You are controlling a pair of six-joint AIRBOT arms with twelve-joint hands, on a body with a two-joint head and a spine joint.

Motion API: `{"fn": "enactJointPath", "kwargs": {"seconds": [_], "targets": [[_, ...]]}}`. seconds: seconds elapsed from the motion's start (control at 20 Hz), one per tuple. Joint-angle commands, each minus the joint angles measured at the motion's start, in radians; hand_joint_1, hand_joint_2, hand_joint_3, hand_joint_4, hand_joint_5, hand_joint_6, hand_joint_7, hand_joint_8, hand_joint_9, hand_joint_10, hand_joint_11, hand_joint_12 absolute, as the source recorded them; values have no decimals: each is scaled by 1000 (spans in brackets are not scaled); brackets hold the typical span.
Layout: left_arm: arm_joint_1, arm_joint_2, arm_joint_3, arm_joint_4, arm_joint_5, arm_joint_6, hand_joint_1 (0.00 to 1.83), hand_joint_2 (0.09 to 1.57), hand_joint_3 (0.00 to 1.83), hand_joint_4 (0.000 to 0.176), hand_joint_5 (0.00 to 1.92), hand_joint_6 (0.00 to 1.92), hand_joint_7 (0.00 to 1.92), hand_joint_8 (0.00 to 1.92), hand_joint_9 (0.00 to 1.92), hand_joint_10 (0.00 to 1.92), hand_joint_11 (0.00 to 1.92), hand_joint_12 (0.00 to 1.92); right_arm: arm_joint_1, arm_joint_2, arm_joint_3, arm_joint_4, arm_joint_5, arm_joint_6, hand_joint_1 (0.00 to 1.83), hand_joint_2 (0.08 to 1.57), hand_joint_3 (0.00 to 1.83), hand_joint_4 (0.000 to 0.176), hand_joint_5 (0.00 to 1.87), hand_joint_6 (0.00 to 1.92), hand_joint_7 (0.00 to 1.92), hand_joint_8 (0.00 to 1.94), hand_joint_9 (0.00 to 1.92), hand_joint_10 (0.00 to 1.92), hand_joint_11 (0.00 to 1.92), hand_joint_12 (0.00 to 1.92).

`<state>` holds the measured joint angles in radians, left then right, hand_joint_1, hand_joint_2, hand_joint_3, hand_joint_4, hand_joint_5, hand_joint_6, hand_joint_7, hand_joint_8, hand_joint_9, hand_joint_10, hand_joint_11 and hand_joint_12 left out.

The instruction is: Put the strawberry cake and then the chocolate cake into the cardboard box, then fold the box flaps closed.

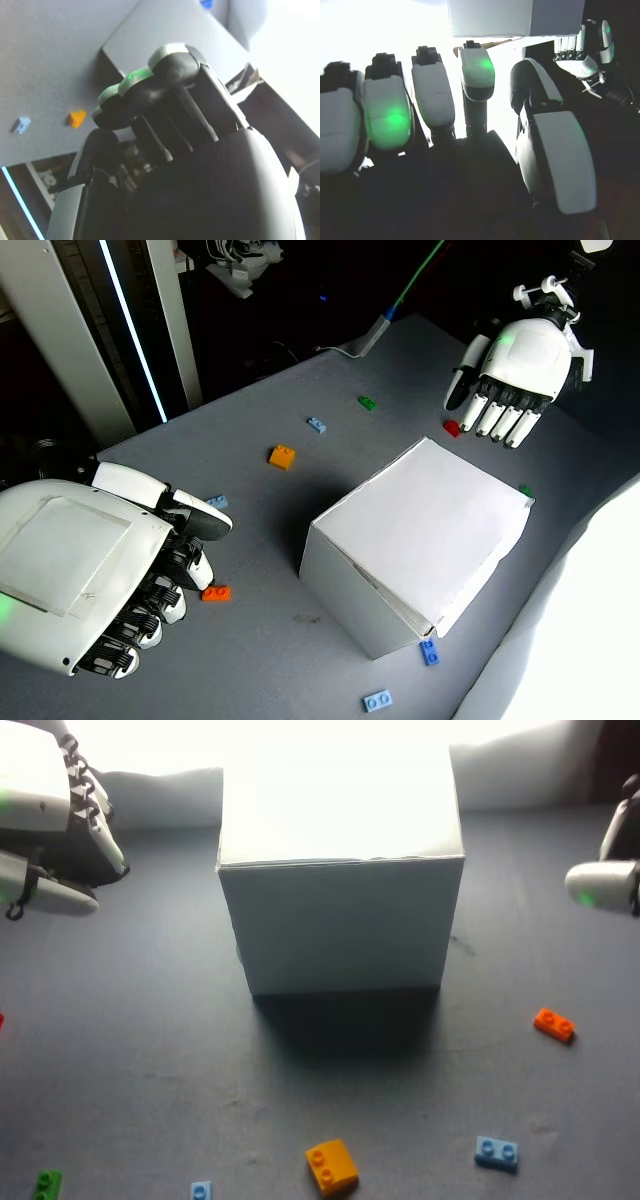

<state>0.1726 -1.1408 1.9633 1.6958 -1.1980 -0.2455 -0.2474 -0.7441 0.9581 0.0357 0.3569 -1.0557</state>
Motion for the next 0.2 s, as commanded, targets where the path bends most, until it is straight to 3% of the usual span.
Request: {"fn": "enactJointPath", "kwargs": {"seconds": [0.0,0.1,0.15], "targets": [[-2,11,6,-82,-21,7,220,1475,2,0,929,1778,1079,1688,1047,1863,882,1921,3,9,-1,-24,89,13,66,1329,1,176,1326,1792,1515,1941,1587,1921,1598,1921],[1,8,10,-82,-26,7,178,1487,5,0,914,1821,1076,1711,1046,1863,901,1921,-1,1,0,-106,81,24,19,1325,0,176,1318,1868,1499,1941,1562,1921,1580,1921],[3,7,13,-82,-29,7,167,1492,6,0,906,1818,1069,1710,1040,1861,896,1921,-3,-3,4,-177,81,75,3,1327,1,176,1315,1881,1493,1941,1553,1921,1569,1921]]}}
